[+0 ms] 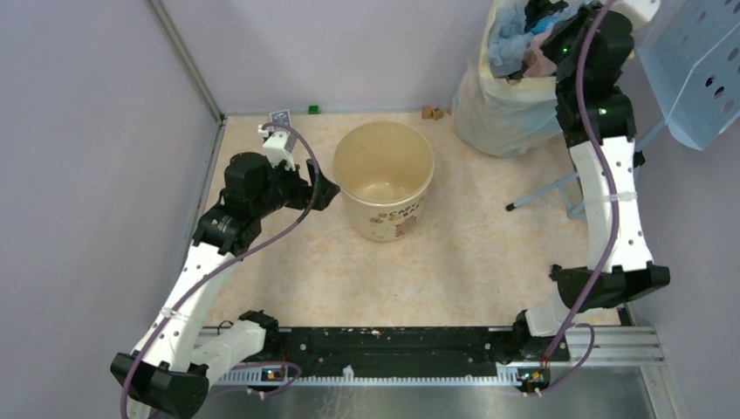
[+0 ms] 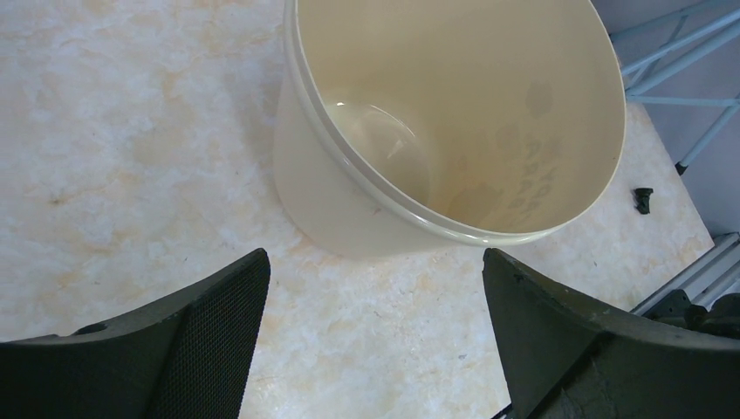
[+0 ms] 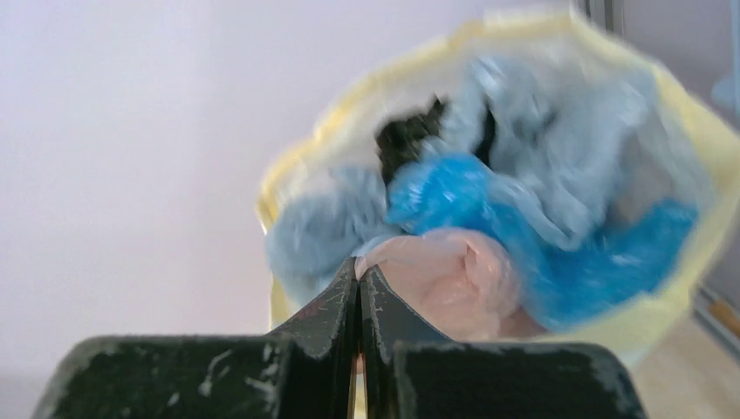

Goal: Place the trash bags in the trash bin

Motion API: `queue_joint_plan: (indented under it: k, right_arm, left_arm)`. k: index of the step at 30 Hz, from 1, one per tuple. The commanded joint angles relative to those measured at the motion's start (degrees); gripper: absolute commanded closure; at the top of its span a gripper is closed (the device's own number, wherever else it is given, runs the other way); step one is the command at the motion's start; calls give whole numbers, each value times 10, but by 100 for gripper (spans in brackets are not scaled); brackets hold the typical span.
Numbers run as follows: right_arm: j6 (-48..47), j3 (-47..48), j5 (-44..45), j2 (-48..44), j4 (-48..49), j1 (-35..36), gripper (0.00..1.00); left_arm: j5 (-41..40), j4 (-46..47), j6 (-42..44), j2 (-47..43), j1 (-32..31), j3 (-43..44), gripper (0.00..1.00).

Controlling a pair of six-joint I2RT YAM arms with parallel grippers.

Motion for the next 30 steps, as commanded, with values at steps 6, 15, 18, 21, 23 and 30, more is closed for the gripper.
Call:
queue_joint_plan:
  k: [6, 15, 18, 21, 23, 30]
  right_arm:
    - [-11, 83, -115, -2, 87, -4, 100]
    - [-6, 124, -128, 36, 53, -4, 100]
    - [-11, 121, -135, 17, 68, -4, 100]
    - [-17, 90, -156, -28, 110, -4, 100]
    - [-12, 58, -189, -64, 139, -3, 100]
    - [31, -49, -335, -165, 198, -3, 100]
  left_arm:
    - [-20, 9, 1, 3, 0, 27, 5]
    - [-9, 20, -1, 15, 0, 40, 5]
    - [2, 22, 2, 20, 0, 47, 5]
    - [3, 24, 5, 20, 0, 51, 4]
    - [0, 28, 7, 16, 0, 49, 4]
    - [-14, 32, 5, 20, 0, 37, 4]
